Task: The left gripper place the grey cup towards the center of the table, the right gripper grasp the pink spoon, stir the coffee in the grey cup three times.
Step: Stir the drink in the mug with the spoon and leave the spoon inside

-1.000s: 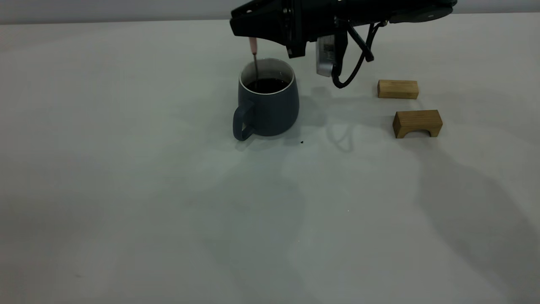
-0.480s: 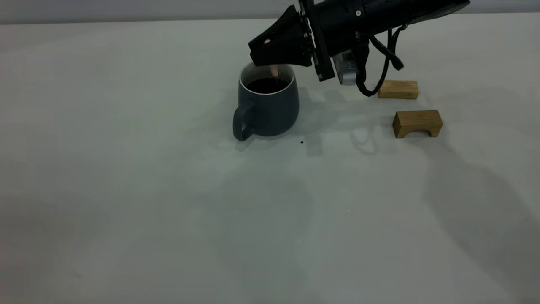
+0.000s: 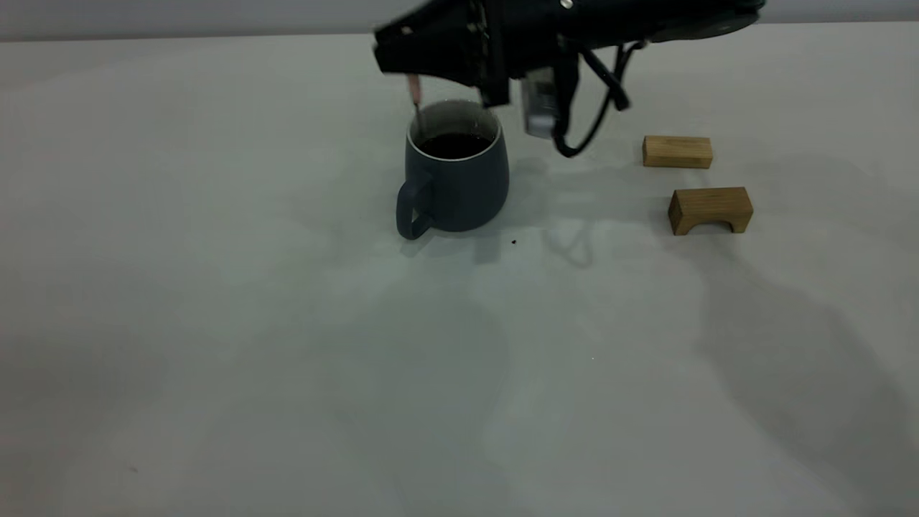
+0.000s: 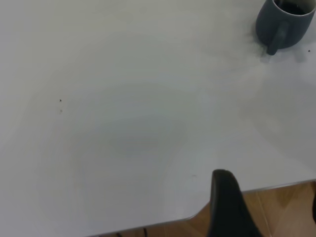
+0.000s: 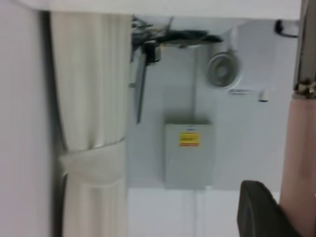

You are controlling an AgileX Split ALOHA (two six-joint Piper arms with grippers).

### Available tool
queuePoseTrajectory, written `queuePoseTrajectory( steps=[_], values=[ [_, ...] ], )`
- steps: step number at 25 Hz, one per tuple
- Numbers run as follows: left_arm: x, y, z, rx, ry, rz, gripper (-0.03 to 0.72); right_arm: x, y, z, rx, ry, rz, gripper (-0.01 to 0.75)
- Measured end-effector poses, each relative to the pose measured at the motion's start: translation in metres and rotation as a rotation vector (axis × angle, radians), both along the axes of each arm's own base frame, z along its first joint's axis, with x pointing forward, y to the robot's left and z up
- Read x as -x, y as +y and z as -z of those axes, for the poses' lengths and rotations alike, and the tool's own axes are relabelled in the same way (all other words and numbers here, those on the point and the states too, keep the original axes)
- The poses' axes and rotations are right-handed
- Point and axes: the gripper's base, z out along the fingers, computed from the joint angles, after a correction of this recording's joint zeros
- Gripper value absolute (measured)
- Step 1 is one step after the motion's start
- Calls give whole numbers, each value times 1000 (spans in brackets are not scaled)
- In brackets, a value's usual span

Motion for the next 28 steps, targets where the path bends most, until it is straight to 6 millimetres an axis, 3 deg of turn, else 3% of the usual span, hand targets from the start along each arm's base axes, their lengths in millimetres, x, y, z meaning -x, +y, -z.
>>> queuePoseTrajectory(
  steps=[7,14,22,28],
  values=[
    [0,0,0,0,0,0,481,-13,-15,7,95,-89,92,129],
    [0,0,0,0,0,0,481,-13,-41,7,99,-177,-22,129],
    [0,0,0,0,0,0,481,0,-41,13,170,-206,-178,129],
    [0,0,0,0,0,0,481,3,-35,11,176,-194,-199,129]
  ],
)
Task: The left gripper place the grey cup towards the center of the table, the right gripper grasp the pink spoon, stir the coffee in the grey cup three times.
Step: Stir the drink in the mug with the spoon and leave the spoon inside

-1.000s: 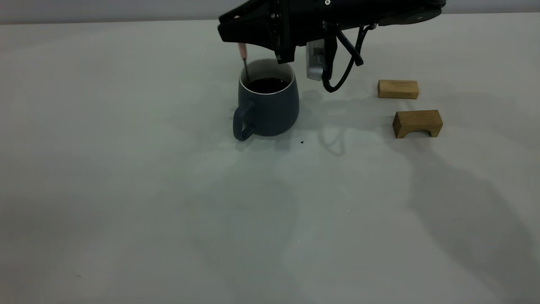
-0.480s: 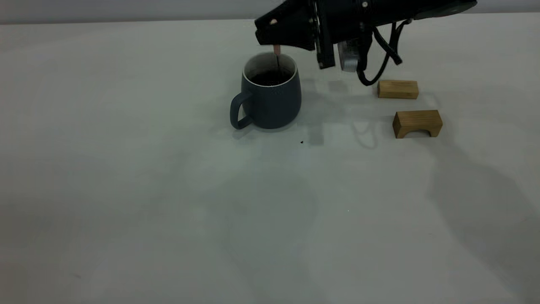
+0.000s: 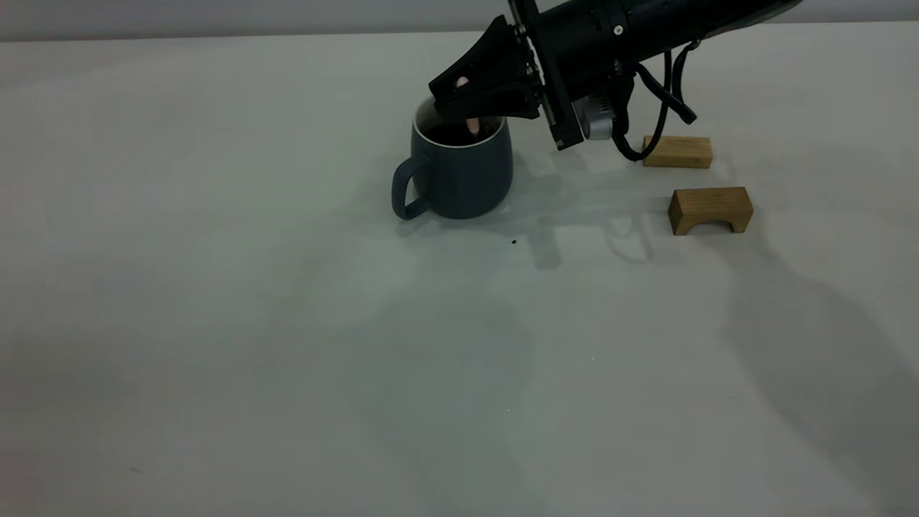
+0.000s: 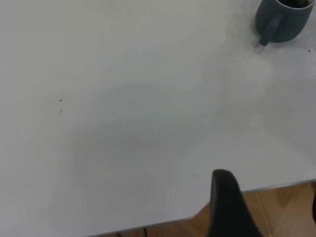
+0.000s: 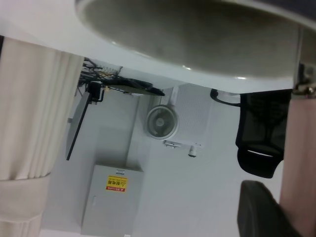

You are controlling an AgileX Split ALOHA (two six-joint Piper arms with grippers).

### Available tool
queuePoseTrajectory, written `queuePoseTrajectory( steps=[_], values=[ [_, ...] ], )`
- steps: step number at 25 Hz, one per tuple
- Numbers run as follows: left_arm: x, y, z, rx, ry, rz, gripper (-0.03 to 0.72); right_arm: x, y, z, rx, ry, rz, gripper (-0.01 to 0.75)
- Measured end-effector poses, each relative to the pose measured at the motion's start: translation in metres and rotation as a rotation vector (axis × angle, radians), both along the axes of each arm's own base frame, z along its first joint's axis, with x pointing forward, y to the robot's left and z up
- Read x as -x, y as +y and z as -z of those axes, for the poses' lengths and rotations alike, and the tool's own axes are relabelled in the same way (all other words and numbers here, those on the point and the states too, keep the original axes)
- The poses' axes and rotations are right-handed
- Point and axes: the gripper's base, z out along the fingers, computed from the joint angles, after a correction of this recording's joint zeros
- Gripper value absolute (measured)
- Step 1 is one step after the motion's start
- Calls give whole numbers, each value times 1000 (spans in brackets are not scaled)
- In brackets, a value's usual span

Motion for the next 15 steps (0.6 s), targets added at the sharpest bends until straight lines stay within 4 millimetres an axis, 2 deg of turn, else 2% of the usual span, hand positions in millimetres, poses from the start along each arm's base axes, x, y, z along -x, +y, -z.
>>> queuePoseTrajectory(
  steps=[7,10,14,15],
  values=[
    [0,0,0,0,0,0,481,0,0,0,0,3,0,129],
    [0,0,0,0,0,0,481,0,0,-4,5,-7,-7,173],
    [0,0,0,0,0,0,481,3,3,-17,47,-56,-66,388],
    [0,0,0,0,0,0,481,4,4,-21,68,-76,-94,470]
  ],
)
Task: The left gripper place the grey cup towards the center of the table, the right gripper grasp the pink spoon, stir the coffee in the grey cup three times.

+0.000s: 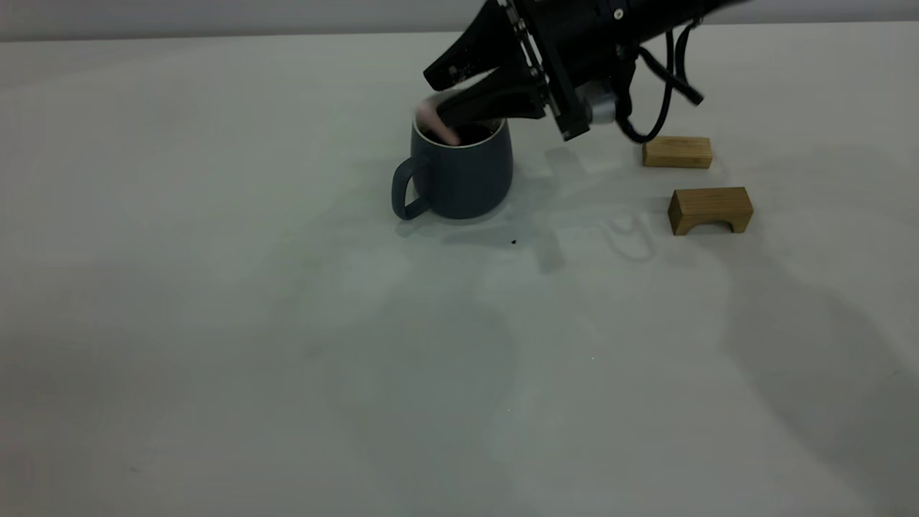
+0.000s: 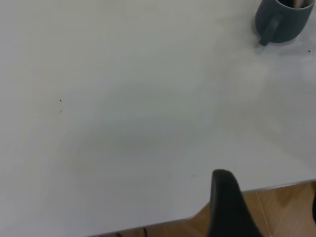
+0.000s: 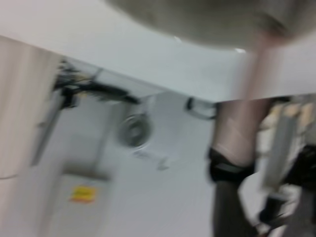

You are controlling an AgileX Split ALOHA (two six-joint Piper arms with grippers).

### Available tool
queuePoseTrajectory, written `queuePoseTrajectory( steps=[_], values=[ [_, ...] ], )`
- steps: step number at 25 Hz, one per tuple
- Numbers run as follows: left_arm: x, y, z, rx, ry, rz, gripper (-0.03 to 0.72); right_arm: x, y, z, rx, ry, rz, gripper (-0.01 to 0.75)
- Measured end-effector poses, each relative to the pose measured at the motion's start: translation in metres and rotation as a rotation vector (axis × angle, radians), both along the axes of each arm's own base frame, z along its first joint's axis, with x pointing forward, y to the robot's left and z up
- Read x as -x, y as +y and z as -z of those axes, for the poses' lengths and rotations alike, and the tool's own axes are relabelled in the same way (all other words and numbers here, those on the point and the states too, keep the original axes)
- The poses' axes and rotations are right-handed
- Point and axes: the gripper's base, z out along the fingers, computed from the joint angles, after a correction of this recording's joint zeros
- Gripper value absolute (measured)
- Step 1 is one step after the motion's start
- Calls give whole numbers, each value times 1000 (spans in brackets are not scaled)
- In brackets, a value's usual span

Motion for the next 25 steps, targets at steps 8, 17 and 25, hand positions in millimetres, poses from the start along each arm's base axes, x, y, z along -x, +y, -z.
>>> queuePoseTrajectory(
  steps=[8,17,25],
  values=[
    [0,0,0,0,0,0,481,19,-22,-51,484,-311,-465,662],
    [0,0,0,0,0,0,481,30,-84,-193,1148,-811,-872,438],
    [0,0,0,0,0,0,481,121,-120,-303,1300,-1096,-1007,248]
  ],
)
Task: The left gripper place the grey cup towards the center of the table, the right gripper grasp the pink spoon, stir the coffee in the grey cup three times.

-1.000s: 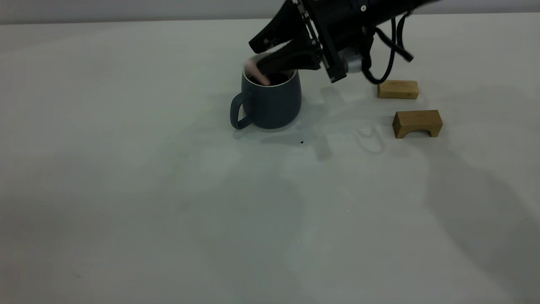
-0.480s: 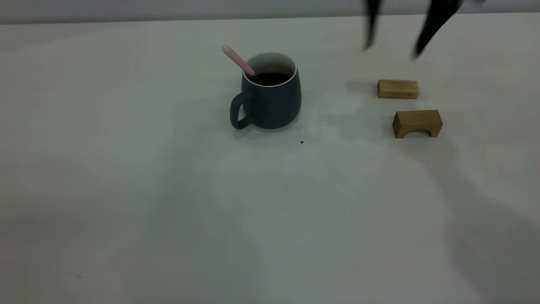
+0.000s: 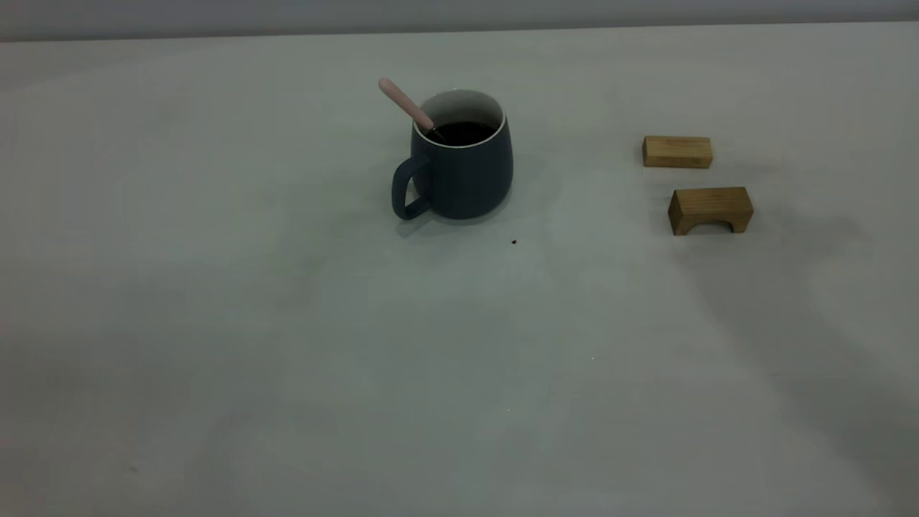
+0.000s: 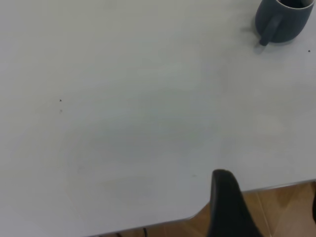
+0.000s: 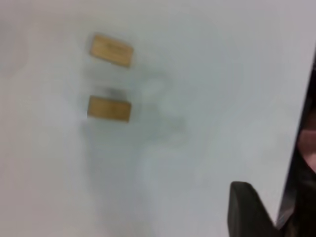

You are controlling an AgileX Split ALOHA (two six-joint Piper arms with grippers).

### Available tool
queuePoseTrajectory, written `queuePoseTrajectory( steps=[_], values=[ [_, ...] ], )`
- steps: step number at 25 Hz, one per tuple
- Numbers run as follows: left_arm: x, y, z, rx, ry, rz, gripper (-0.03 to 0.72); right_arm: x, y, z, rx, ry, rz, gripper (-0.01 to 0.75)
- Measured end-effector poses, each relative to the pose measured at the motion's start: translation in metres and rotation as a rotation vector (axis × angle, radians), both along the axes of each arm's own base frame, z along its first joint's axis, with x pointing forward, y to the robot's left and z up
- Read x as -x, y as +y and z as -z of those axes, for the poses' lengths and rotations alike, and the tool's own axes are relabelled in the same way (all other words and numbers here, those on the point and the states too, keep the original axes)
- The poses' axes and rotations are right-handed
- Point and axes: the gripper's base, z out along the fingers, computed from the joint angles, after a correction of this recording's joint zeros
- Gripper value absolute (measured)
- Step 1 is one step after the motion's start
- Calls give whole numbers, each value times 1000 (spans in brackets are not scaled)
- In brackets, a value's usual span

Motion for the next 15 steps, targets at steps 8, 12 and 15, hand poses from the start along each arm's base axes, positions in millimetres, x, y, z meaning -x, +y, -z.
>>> queuePoseTrajectory(
  steps=[8,12,15],
  values=[
    [0,0,0,0,0,0,481,149,-45,-44,-123,-210,40,196],
    [0,0,0,0,0,0,481,246,-76,-55,-208,-458,32,196],
    [0,0,0,0,0,0,481,314,-99,-44,-271,-654,47,197]
  ],
)
